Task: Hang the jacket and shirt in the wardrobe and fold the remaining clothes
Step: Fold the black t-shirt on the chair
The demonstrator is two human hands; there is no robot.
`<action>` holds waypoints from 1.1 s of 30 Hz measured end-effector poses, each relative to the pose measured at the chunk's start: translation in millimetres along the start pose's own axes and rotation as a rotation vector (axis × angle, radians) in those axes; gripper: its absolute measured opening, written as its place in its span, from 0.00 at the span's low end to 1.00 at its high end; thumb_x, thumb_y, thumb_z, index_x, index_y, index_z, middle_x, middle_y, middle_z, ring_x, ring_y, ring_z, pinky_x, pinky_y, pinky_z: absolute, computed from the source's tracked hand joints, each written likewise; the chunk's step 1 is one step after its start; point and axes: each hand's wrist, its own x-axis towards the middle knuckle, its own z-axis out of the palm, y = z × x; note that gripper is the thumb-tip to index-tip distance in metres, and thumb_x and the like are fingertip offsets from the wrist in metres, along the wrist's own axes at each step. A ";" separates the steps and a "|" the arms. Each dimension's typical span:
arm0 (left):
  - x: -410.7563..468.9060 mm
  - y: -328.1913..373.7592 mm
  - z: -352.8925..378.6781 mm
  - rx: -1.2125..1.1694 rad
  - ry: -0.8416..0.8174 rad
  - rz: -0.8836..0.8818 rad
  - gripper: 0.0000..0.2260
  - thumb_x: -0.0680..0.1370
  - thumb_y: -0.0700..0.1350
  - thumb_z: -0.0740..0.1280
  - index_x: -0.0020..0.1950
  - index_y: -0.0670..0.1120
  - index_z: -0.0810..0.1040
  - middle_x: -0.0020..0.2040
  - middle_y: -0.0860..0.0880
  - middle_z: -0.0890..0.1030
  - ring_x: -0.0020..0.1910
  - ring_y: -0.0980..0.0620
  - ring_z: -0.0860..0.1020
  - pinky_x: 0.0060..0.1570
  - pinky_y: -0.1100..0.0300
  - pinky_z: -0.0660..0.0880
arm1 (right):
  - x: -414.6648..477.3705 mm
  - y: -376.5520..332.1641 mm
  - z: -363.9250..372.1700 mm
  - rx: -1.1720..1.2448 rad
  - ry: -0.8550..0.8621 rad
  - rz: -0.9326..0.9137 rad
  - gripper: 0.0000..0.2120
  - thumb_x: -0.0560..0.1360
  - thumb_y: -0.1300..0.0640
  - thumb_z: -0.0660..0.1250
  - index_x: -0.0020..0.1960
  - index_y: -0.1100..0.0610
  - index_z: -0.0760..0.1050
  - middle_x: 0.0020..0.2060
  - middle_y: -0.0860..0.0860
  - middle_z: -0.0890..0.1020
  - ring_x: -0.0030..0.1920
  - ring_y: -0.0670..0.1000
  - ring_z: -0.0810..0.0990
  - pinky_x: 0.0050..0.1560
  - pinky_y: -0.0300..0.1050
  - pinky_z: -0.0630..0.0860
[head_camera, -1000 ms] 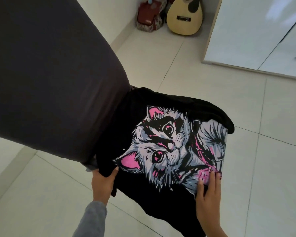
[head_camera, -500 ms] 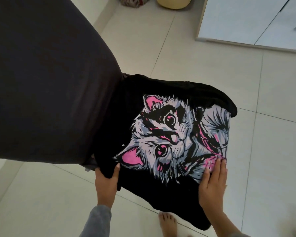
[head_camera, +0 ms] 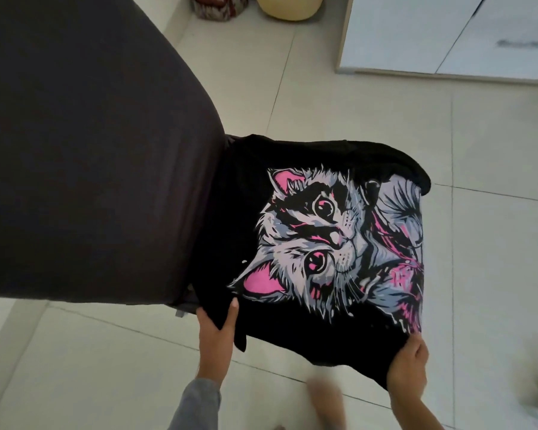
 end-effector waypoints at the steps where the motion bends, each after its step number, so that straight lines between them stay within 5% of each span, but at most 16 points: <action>1: 1.1 -3.4 -1.7 -0.001 -0.023 -0.001 0.21 0.76 0.51 0.67 0.65 0.47 0.66 0.58 0.52 0.77 0.58 0.52 0.74 0.61 0.57 0.68 | -1.6 2.7 1.6 0.024 -0.011 0.084 0.35 0.77 0.34 0.42 0.73 0.56 0.60 0.68 0.62 0.69 0.66 0.66 0.67 0.67 0.59 0.61; 4: -0.5 -11.1 -13.9 0.000 -0.141 -0.028 0.17 0.76 0.51 0.66 0.62 0.45 0.70 0.55 0.51 0.79 0.55 0.54 0.77 0.61 0.51 0.72 | -21.3 14.8 -0.2 0.200 -0.118 0.272 0.44 0.71 0.26 0.41 0.71 0.58 0.63 0.65 0.60 0.73 0.61 0.63 0.73 0.61 0.60 0.69; 8: 1.2 -24.0 -32.5 0.021 -0.169 -0.062 0.15 0.74 0.45 0.72 0.46 0.40 0.66 0.41 0.40 0.75 0.43 0.46 0.76 0.46 0.61 0.71 | -41.7 19.0 -10.3 0.545 -0.270 0.340 0.31 0.77 0.36 0.52 0.71 0.56 0.63 0.59 0.55 0.75 0.58 0.58 0.76 0.59 0.56 0.72; 11: 4.3 -25.4 -42.9 -0.048 -0.253 -0.109 0.12 0.75 0.37 0.69 0.53 0.41 0.68 0.41 0.39 0.78 0.44 0.46 0.80 0.50 0.58 0.72 | -50.3 13.3 -15.9 0.670 -0.186 0.337 0.18 0.79 0.49 0.61 0.64 0.59 0.69 0.61 0.57 0.75 0.55 0.54 0.76 0.59 0.51 0.74; 14: 5.2 -21.8 -47.8 -0.038 -0.392 -0.095 0.11 0.76 0.41 0.68 0.58 0.45 0.74 0.46 0.43 0.79 0.48 0.49 0.80 0.58 0.56 0.74 | -46.3 14.3 -16.5 0.833 -0.097 0.327 0.06 0.78 0.57 0.63 0.51 0.60 0.73 0.58 0.58 0.77 0.52 0.52 0.77 0.57 0.46 0.74; 16: 6.9 -22.1 -46.6 -0.001 -0.392 -0.063 0.08 0.77 0.46 0.67 0.55 0.51 0.77 0.51 0.49 0.80 0.52 0.52 0.78 0.61 0.55 0.72 | -46.9 13.0 -15.1 1.069 -0.017 0.350 0.09 0.79 0.51 0.61 0.44 0.53 0.75 0.53 0.59 0.79 0.49 0.46 0.79 0.55 0.39 0.76; 17: 7.7 -21.8 -44.7 0.009 -0.367 -0.052 0.07 0.78 0.47 0.66 0.55 0.52 0.77 0.53 0.52 0.80 0.55 0.52 0.77 0.62 0.55 0.71 | -49.1 9.1 -16.9 1.282 -0.139 0.419 0.15 0.77 0.41 0.57 0.44 0.50 0.76 0.49 0.59 0.80 0.46 0.40 0.80 0.49 0.31 0.76; 19: 7.5 -21.9 -40.7 -0.033 -0.305 -0.058 0.09 0.80 0.45 0.63 0.60 0.51 0.75 0.57 0.53 0.78 0.59 0.52 0.75 0.63 0.57 0.68 | -56.0 7.8 -22.3 1.211 -0.196 0.357 0.33 0.63 0.30 0.51 0.55 0.49 0.78 0.39 0.51 0.82 0.38 0.30 0.77 0.39 0.24 0.72; 20: 5.6 -21.9 -39.7 -0.085 -0.282 -0.077 0.12 0.80 0.43 0.61 0.64 0.48 0.73 0.59 0.51 0.77 0.60 0.52 0.74 0.64 0.57 0.67 | -56.7 10.3 -25.1 1.254 -0.236 0.344 0.33 0.68 0.33 0.54 0.60 0.54 0.76 0.40 0.47 0.84 0.38 0.33 0.78 0.37 0.28 0.74; 21: 4.5 -22.1 -38.6 -0.149 -0.260 -0.102 0.15 0.81 0.41 0.59 0.68 0.45 0.71 0.62 0.49 0.76 0.62 0.50 0.73 0.65 0.57 0.66 | -50.9 16.9 -23.0 1.176 -0.139 0.247 0.26 0.77 0.41 0.57 0.64 0.59 0.73 0.47 0.46 0.84 0.42 0.38 0.81 0.37 0.34 0.76; 23: -0.1 -22.4 -38.5 -0.316 -0.225 -0.179 0.16 0.82 0.39 0.56 0.70 0.43 0.68 0.63 0.44 0.75 0.63 0.46 0.73 0.66 0.54 0.66 | -55.4 15.2 -28.8 1.163 -0.189 0.332 0.16 0.80 0.55 0.60 0.66 0.59 0.71 0.56 0.51 0.81 0.51 0.48 0.81 0.39 0.40 0.78; 28: -14.7 -9.5 -44.6 -0.484 -0.344 -0.413 0.14 0.81 0.49 0.58 0.62 0.45 0.73 0.52 0.45 0.80 0.55 0.47 0.77 0.58 0.53 0.70 | -61.0 14.6 -33.7 0.876 -0.334 0.368 0.11 0.75 0.46 0.66 0.50 0.53 0.75 0.29 0.48 0.82 0.35 0.47 0.74 0.26 0.32 0.74; 33: -19.8 -11.9 -48.0 -0.276 -0.566 -0.365 0.17 0.76 0.48 0.65 0.64 0.44 0.75 0.58 0.47 0.82 0.59 0.50 0.78 0.64 0.53 0.70 | -62.9 11.3 -35.1 0.868 -0.366 0.274 0.08 0.76 0.54 0.66 0.53 0.56 0.75 0.42 0.51 0.81 0.41 0.47 0.78 0.41 0.38 0.75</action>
